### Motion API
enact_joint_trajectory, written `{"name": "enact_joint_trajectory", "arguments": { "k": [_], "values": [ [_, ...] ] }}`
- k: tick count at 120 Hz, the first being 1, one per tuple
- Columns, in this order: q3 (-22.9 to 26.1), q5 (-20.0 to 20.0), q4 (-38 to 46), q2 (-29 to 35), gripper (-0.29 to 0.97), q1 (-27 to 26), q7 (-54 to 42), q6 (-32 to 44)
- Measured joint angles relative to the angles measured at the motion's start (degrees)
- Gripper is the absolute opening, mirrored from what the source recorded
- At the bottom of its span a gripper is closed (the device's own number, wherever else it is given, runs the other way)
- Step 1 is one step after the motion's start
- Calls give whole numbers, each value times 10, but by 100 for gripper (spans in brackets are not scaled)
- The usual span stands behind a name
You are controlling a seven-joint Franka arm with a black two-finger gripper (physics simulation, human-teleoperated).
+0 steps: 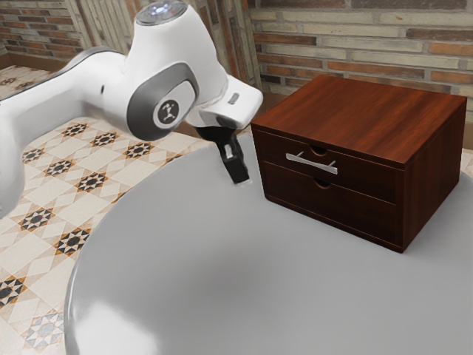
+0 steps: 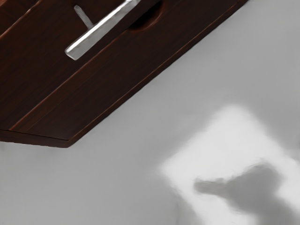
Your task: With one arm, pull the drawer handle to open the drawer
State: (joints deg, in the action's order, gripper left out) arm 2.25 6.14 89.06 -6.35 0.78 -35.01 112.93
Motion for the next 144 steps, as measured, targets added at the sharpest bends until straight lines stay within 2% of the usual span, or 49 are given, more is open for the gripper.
{"name": "enact_joint_trajectory", "arguments": {
  "k": [23, 65, 90, 144],
  "values": [
    [27, 30, -30, 4, 68, -5, -90, 0],
    [50, 41, -35, -15, 68, -6, -205, -23],
    [89, 62, -24, -30, 68, -15, -249, -6],
    [88, 87, -98, -116, 68, -12, -304, 35]
  ]
}}
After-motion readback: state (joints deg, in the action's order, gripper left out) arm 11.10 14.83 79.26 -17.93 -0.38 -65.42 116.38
